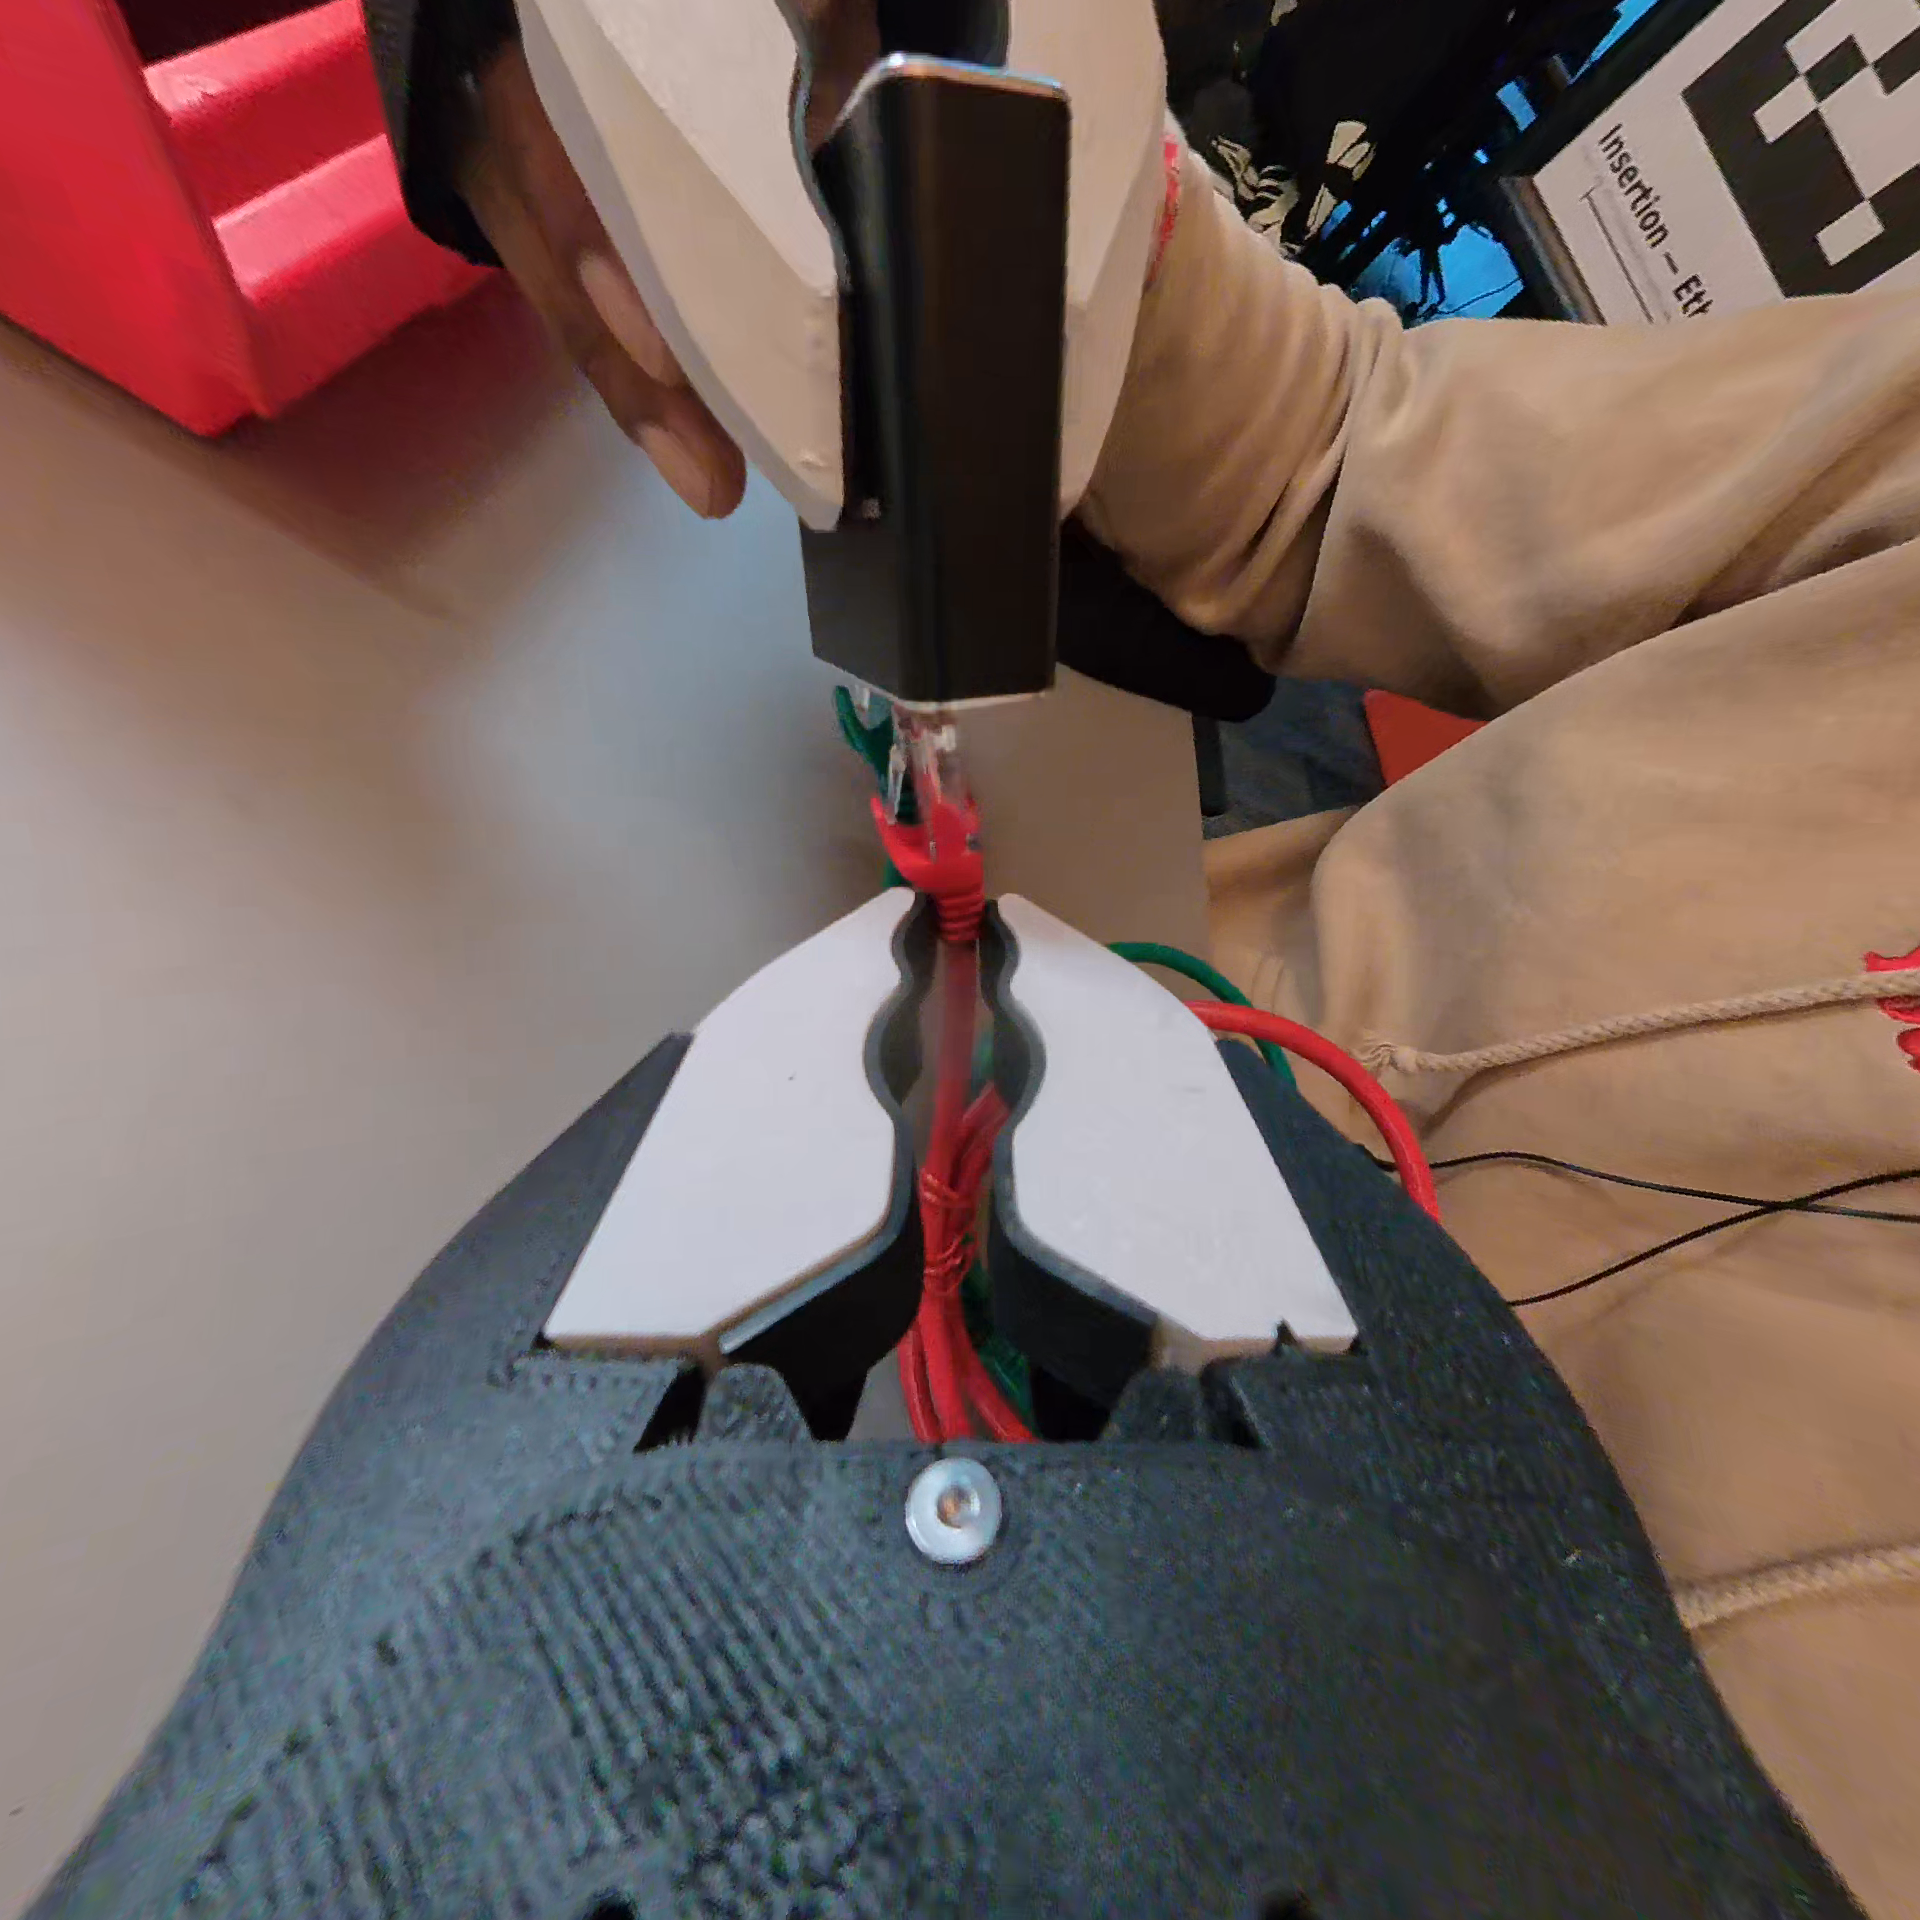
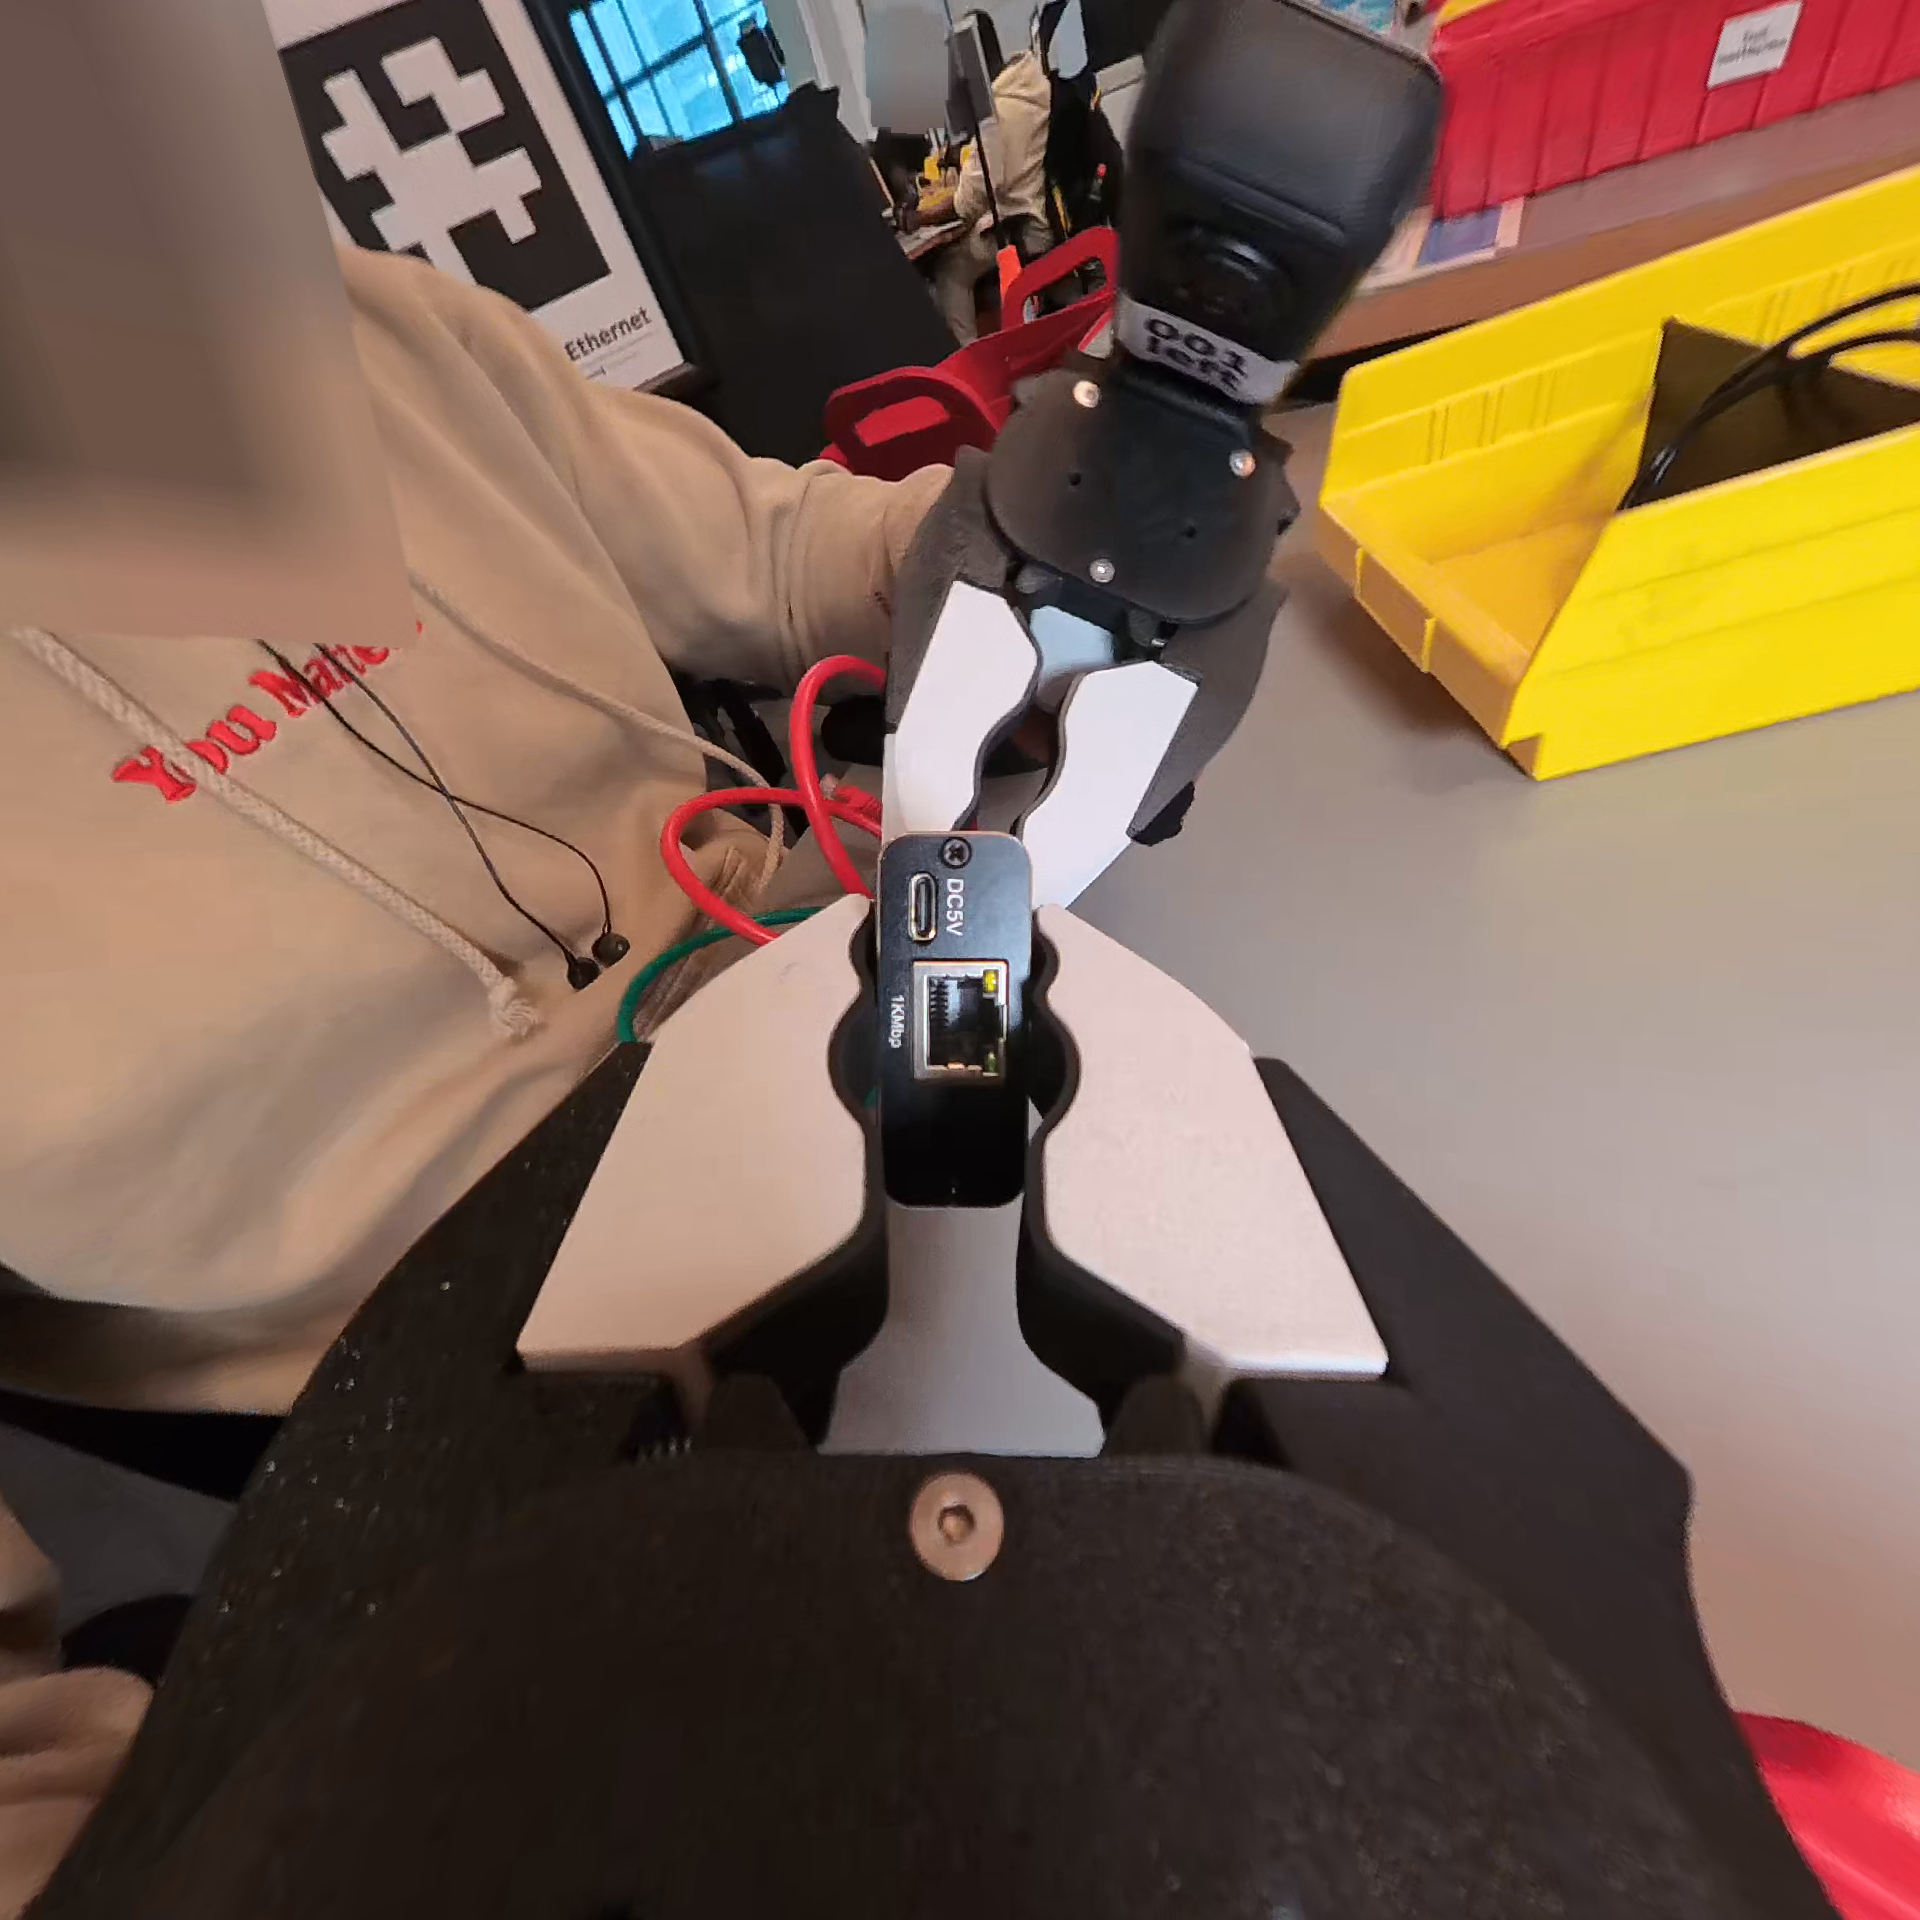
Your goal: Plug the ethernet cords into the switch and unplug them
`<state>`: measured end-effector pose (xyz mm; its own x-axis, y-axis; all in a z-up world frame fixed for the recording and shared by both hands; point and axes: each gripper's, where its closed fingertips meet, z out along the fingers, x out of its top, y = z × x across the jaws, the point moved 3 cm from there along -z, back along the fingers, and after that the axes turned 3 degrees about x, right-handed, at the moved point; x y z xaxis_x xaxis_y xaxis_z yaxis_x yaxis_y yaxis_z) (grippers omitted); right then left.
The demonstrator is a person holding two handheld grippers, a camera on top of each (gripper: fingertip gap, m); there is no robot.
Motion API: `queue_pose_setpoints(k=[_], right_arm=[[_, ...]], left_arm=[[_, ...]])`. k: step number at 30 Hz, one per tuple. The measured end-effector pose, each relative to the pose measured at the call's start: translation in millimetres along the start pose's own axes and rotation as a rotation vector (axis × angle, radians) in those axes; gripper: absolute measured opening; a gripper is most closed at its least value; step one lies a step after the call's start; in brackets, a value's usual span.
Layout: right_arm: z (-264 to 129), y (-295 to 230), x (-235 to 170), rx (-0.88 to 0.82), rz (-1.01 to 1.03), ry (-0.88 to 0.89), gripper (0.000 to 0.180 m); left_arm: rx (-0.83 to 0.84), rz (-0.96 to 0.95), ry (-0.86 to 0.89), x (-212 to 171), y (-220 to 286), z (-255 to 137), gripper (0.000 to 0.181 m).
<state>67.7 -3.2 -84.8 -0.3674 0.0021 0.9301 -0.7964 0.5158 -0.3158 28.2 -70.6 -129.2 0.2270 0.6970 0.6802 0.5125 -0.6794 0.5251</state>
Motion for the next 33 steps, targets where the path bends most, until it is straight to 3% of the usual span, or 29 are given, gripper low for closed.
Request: queue_pose_setpoints(k=[17,25,33], right_arm=[[12.4,9.8,-20.1,0.051,0.139,-0.062,0.024],[16.9,11.0,-12.8,-0.025,0.106,-0.081,0.024],[21.4,7.5,-15.7,0.012,0.134,-0.087,0.024]], left_arm=[[0.102,0.037,-0.184,-16.7,-9.5,7.0,0.009],[0.055,0.069,-0.119,-9.8,-8.1,-0.2,0.008],[0.031,0.081,-0.139,-11.8,-4.1,3.4,0.007]])
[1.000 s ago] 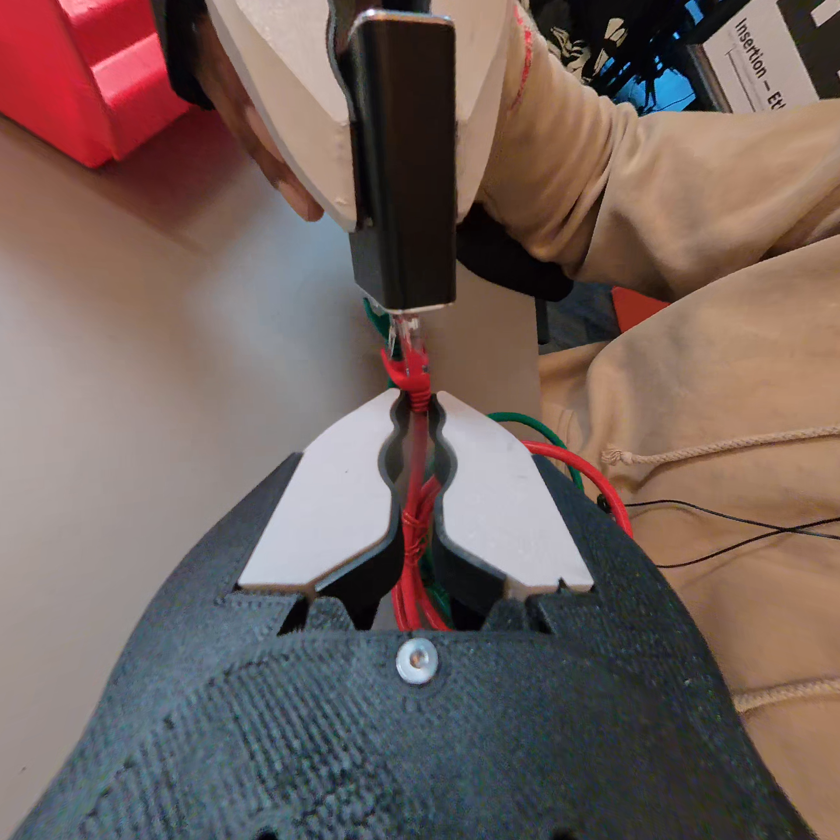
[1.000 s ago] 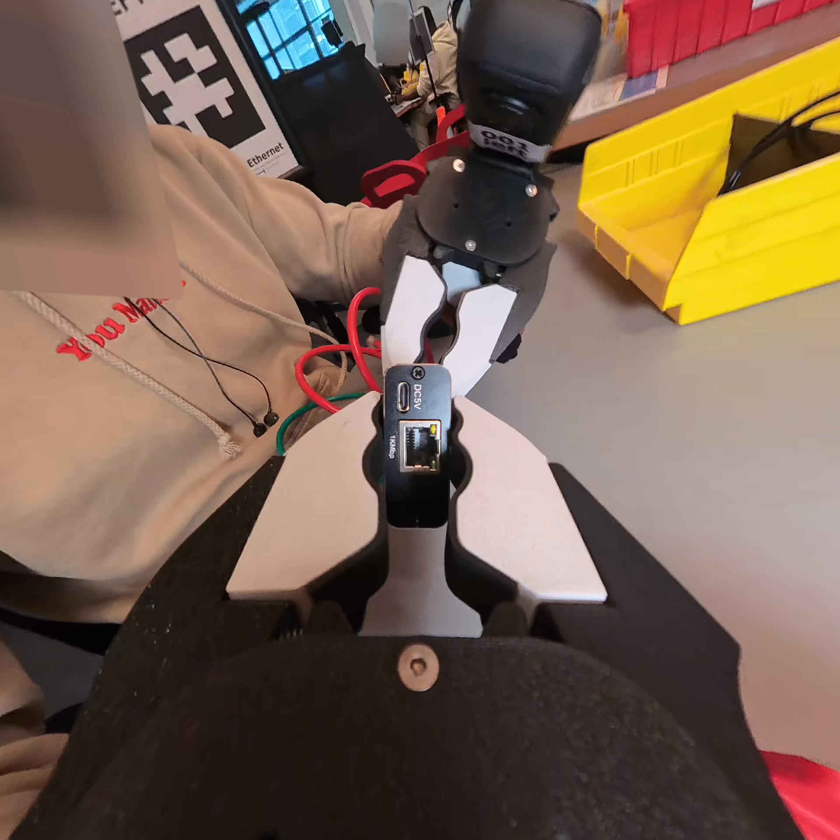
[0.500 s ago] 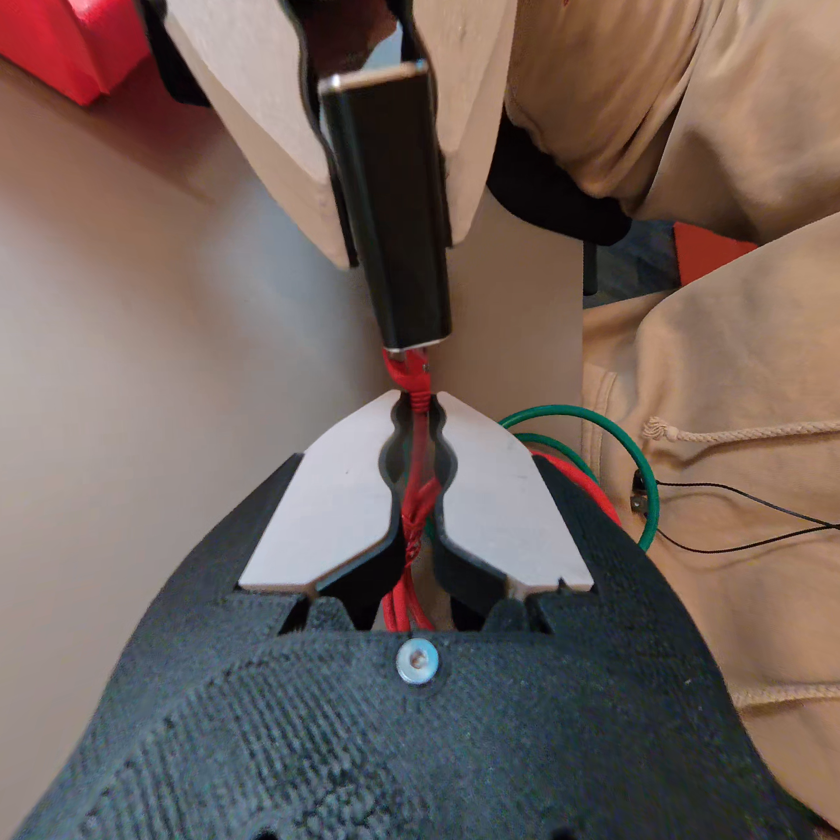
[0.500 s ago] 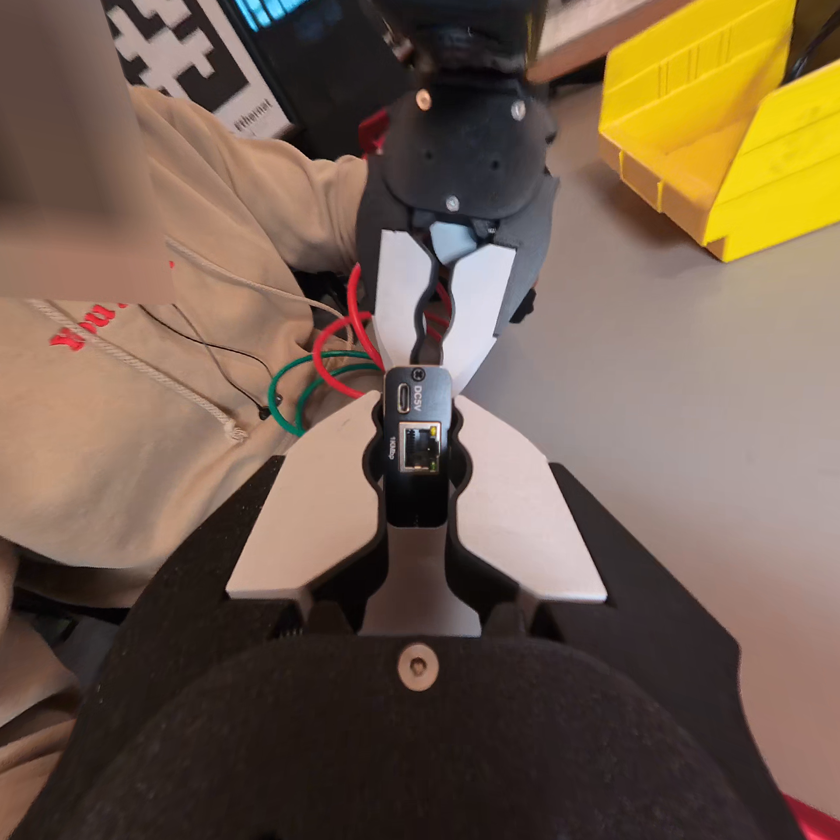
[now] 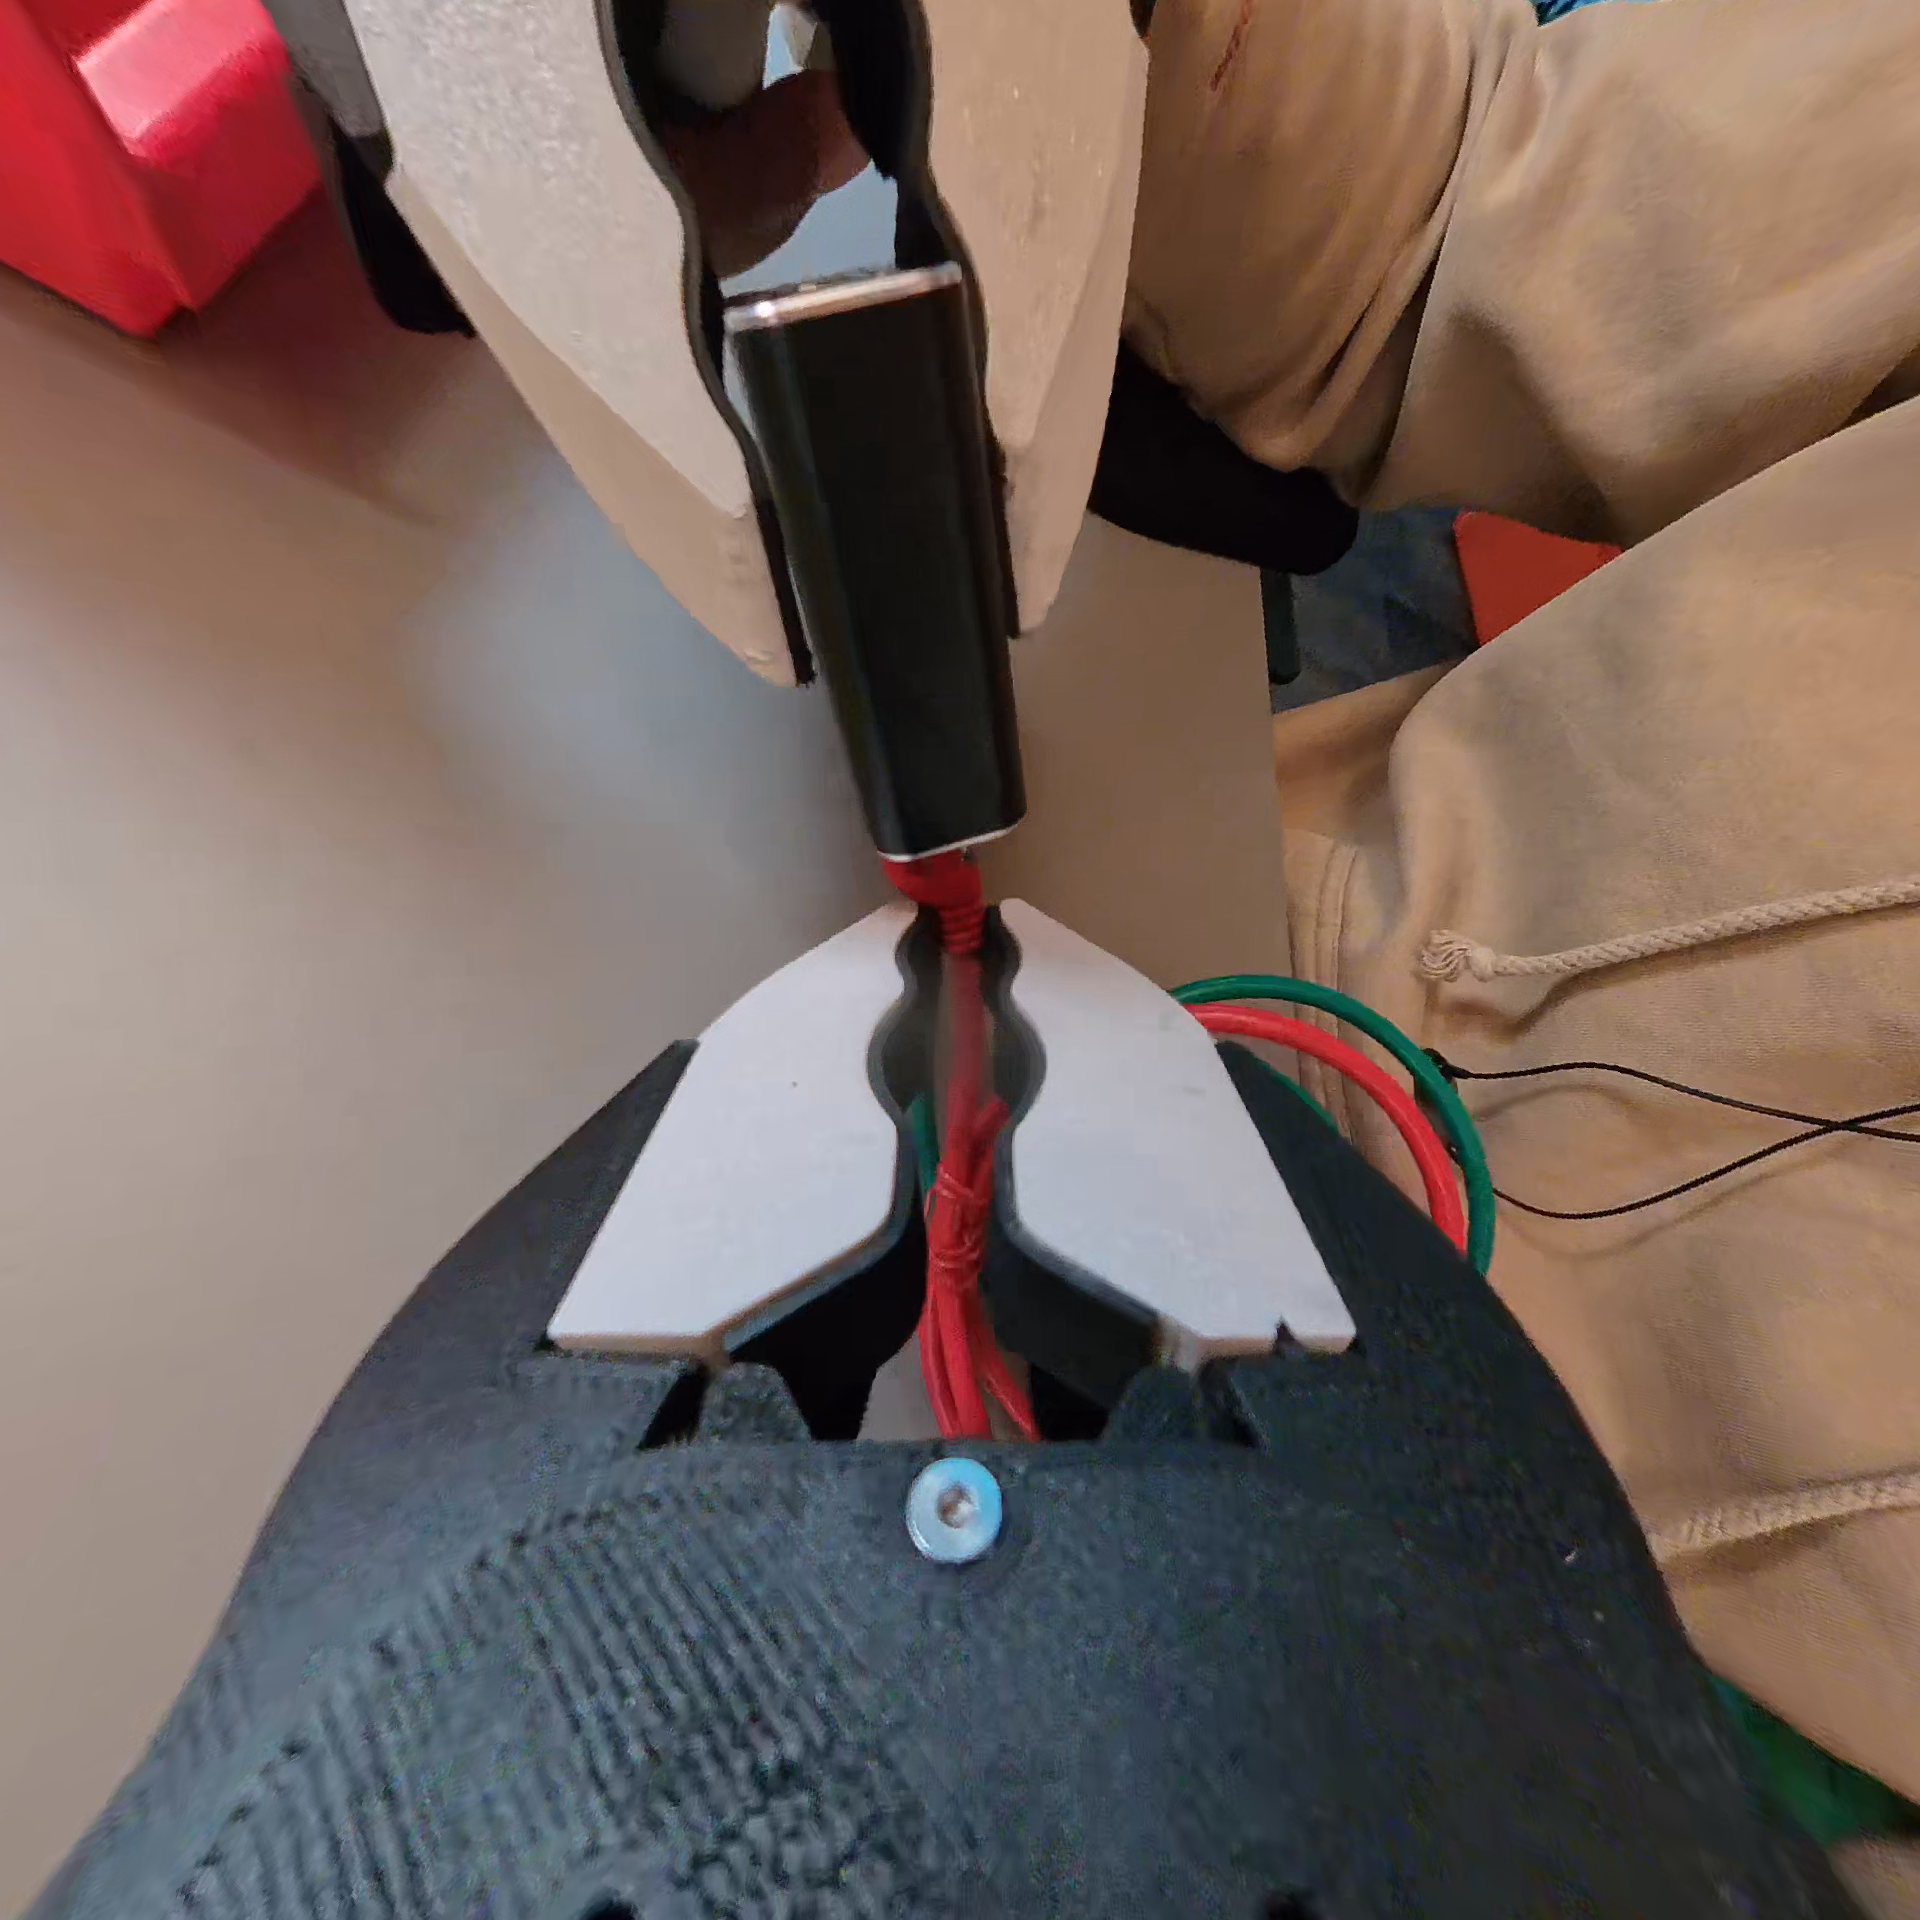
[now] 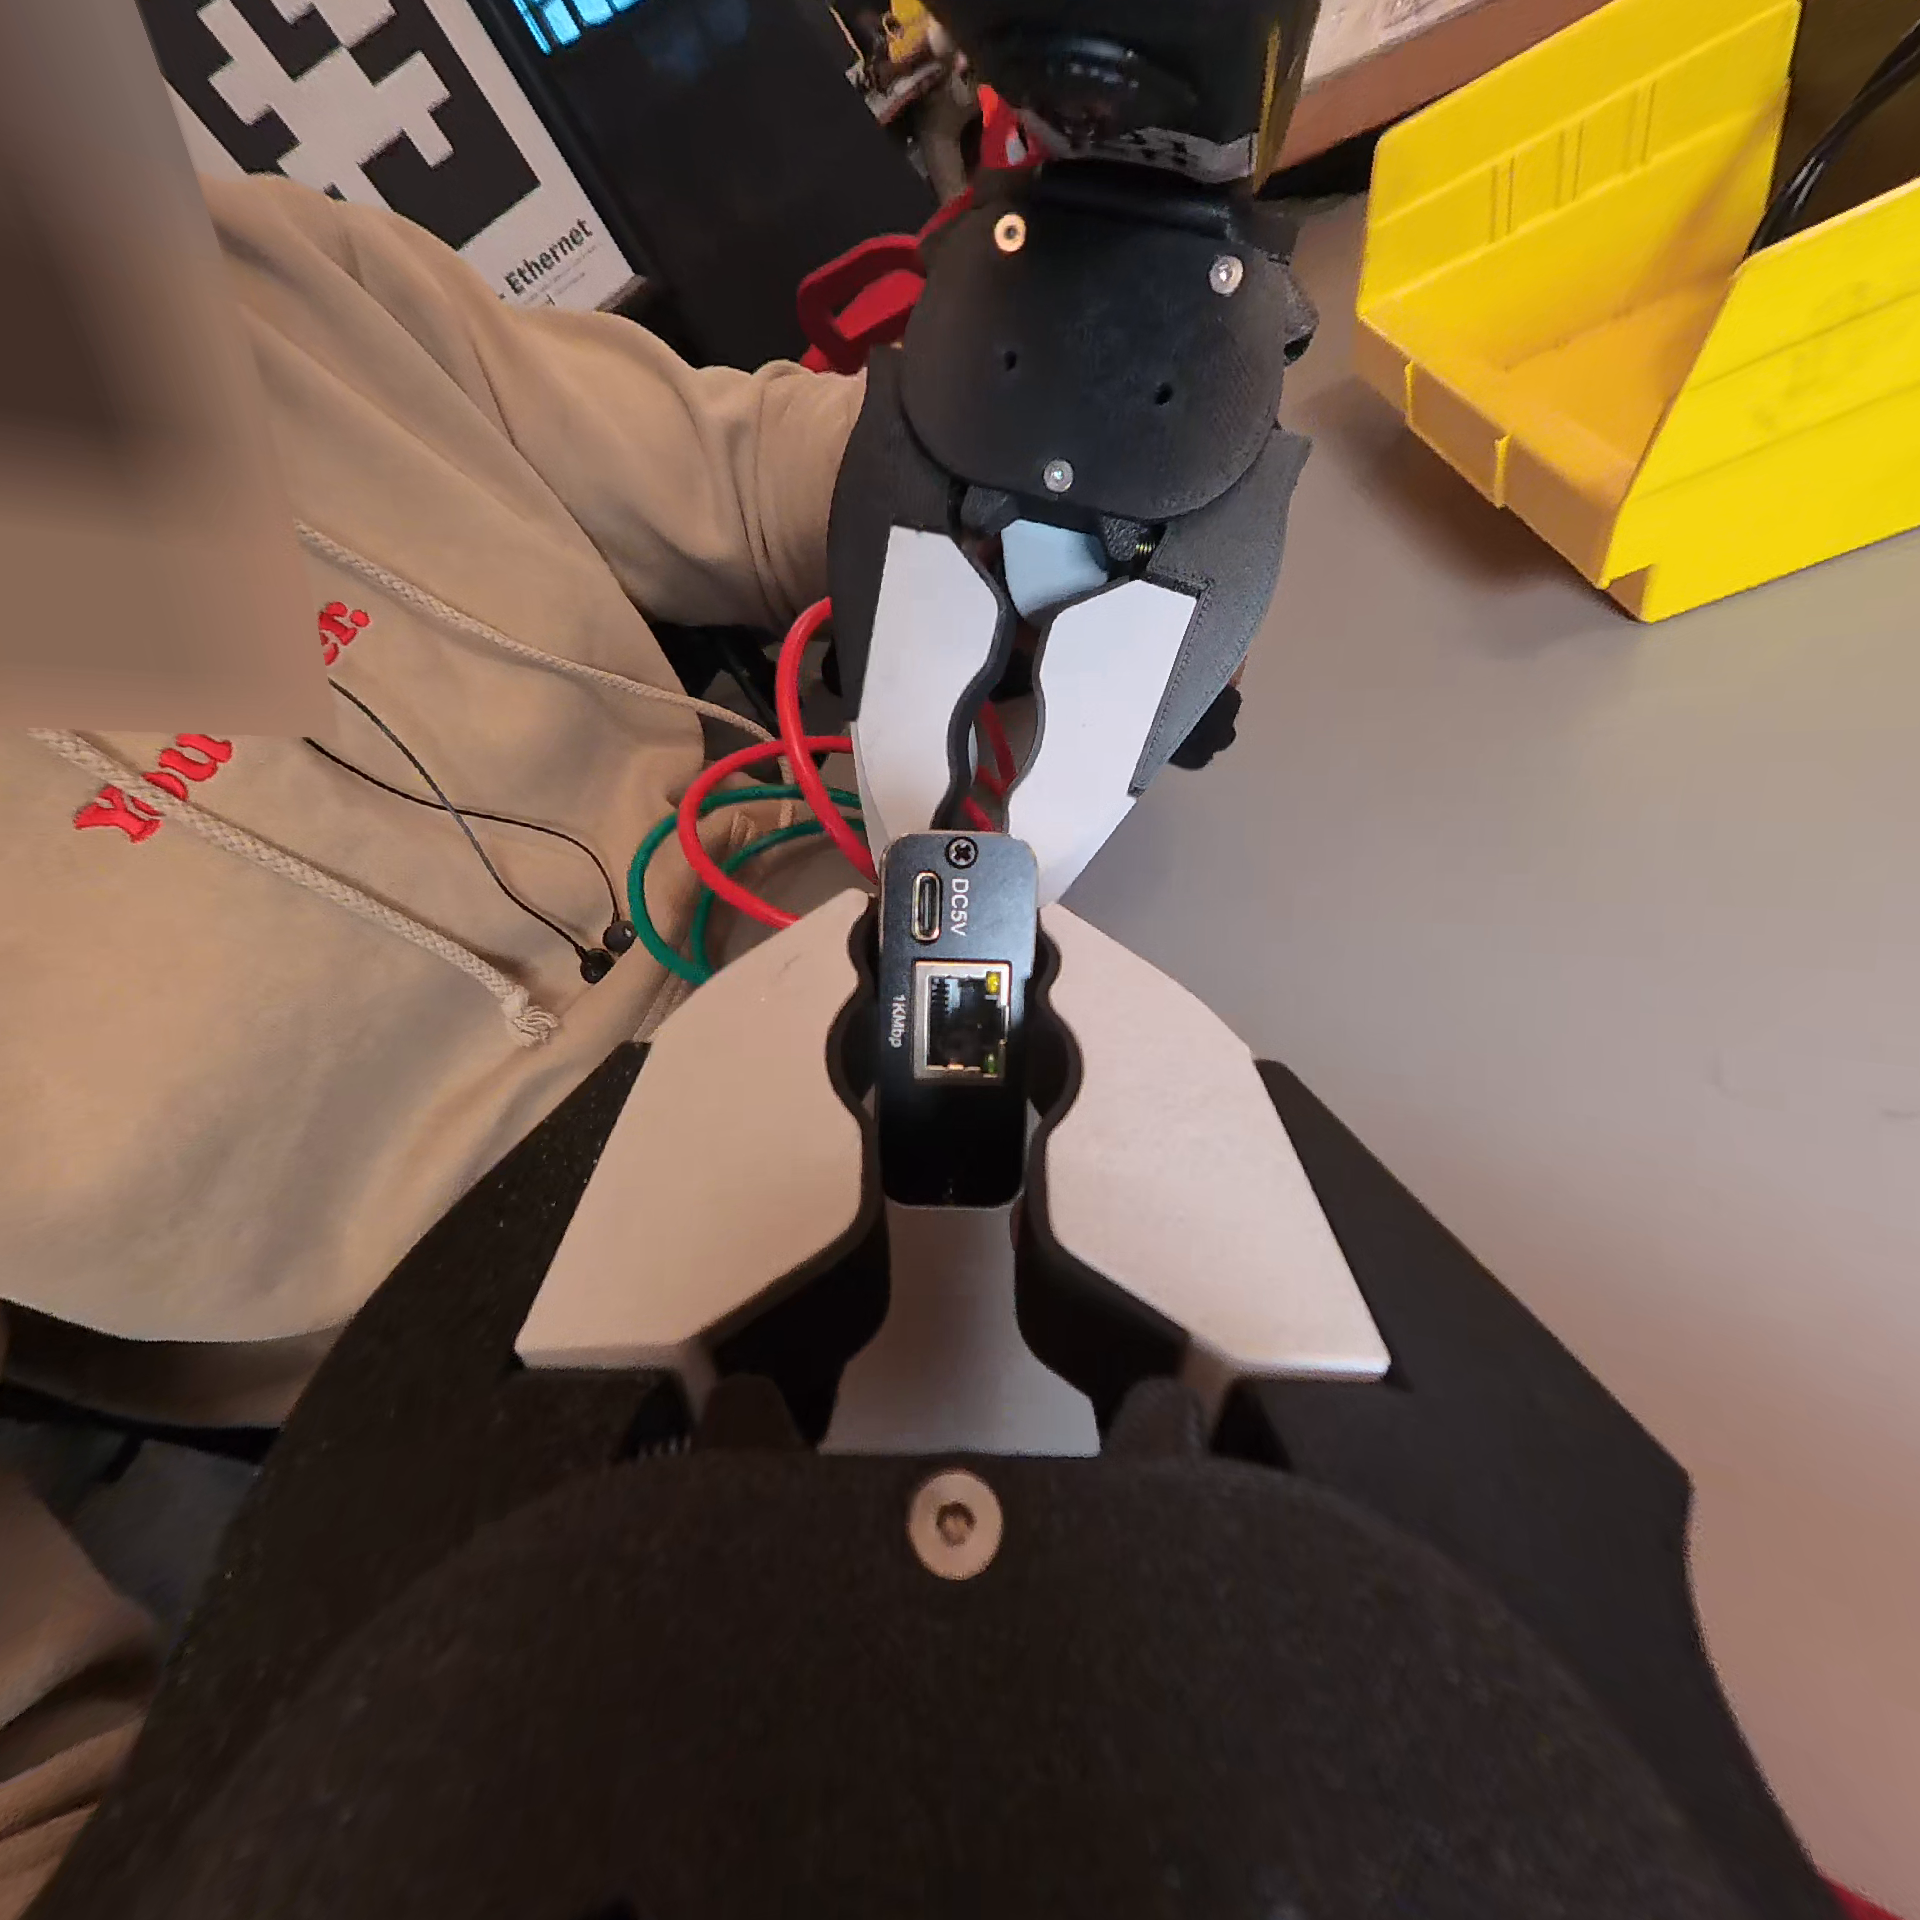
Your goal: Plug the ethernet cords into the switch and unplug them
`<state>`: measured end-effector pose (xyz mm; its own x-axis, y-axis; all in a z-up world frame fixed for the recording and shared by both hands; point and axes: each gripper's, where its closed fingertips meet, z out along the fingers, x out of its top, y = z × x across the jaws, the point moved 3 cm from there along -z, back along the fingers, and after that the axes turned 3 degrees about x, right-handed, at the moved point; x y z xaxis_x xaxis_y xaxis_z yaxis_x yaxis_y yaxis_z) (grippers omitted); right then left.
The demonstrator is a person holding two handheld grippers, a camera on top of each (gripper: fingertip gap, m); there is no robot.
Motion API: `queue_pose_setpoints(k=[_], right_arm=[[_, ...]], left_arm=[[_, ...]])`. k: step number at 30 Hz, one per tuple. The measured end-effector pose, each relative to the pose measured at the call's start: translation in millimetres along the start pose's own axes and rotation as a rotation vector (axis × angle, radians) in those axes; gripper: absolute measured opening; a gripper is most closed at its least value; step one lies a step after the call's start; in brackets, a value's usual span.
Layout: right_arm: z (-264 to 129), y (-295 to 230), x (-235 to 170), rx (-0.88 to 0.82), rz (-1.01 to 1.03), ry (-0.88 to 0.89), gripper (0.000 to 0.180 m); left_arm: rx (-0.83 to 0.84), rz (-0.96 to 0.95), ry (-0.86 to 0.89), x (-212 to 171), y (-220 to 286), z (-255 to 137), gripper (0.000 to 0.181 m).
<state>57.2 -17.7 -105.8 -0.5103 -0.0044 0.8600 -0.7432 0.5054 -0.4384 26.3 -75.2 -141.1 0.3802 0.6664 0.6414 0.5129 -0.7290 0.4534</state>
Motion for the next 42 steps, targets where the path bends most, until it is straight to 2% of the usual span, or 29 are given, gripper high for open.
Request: queue_pose_setpoints(k=[4,8,10,12,14,18,21,22,23,27,32,35,40,42], right_arm=[[3.4,-1.2,0.6,0.014,0.001,0.01,0.024],[2.1,3.3,9.3,-0.064,-0.031,0.016,0.024],[-7.5,0.5,29.3,-0.152,-0.14,0.107,0.025],[-20.6,-9.3,53.5,-0.199,-0.21,0.245,0.037],[-33.6,-15.4,69.8,-0.229,-0.236,0.364,0.044],[-29.6,-16.8,75.6,-0.246,-0.241,0.396,0.056],[-18.7,-23.3,86.6,-0.283,-0.324,0.428,0.048],[-17.8,-27.4,90.9,-0.293,-0.348,0.433,0.035],[-17.8,-31.2,94.6,-0.315,-0.369,0.427,0.024],[-22.0,-48.1,103.9,-0.438,-0.493,0.338,0.023],[-42.6,-67.2,111.7,-0.604,-0.539,0.216,0.023],[-51.2,-74.4,108.9,-0.67,-0.539,0.125,0.023],[-37.1,-71.6,90.2,-0.705,-0.557,-0.111,0.023],[-28.7,-67.6,83.0,-0.698,-0.558,-0.183,0.023]], left_arm=[[-0.012,0.015,0.002,0.3,2.6,-1.5,0.007],[0.016,0.038,0.044,0.4,-3.8,-6.9,0.008],[0.048,0.062,0.154,10.4,-6.9,-16.7,0.008],[0.016,0.081,0.295,25.6,-1.8,-32.4,0.008],[0.056,0.134,0.384,35.8,-0.2,-46.6,0.009],[0.095,0.2,0.566,56.9,8.4,-68.6,0.009],[0.11,0.224,0.648,68.2,12.8,-73.8,0.01],[0.126,0.232,0.659,70.7,12.6,-74.0,0.01],[0.143,0.238,0.674,73.2,12.1,-74.4,0.01],[0.144,0.262,0.728,84.6,19.0,-82.0,0.015],[0.254,0.393,0.746,96.0,31.5,-107.1,0.035],[0.356,0.497,0.725,103.5,42.9,-118.2,0.04],[0.466,0.625,0.487,104.9,54.9,-96.0,0.044],[0.483,0.652,0.385,99.5,52.5,-80.9,0.031]])
